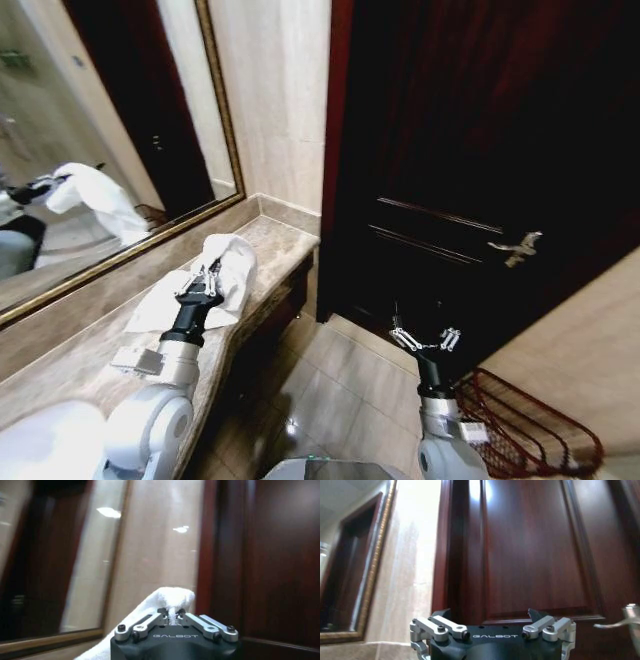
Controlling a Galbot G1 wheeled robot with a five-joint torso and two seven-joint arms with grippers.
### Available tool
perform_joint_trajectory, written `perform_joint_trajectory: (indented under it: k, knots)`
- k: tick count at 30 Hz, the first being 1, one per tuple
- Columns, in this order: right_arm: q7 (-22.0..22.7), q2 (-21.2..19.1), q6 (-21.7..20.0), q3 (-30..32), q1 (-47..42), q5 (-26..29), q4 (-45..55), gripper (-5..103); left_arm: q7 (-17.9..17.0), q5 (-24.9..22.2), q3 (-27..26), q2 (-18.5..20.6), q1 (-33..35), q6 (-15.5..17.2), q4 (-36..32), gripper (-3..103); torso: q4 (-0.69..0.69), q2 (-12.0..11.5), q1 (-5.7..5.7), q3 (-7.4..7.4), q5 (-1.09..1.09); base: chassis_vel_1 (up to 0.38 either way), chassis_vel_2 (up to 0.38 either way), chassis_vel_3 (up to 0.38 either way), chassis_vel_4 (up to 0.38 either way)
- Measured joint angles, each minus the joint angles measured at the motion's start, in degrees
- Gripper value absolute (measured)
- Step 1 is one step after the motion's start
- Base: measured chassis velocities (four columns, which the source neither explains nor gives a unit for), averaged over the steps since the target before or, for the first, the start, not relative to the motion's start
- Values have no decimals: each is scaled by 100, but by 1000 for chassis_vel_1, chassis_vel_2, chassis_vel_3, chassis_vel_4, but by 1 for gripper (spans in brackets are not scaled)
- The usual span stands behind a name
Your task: Discard the used towel into the hamper.
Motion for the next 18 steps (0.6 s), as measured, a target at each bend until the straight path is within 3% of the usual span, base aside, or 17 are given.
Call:
perform_joint_trajectory:
  k: [18]
  knots:
    - [-101, -10, 5, 16, 16, 12, -143, 100, 478, -59, 39, 106, -117, -208, 151, 4, 0, 0, 0, 0, -1, -132, -127, -128, -124]
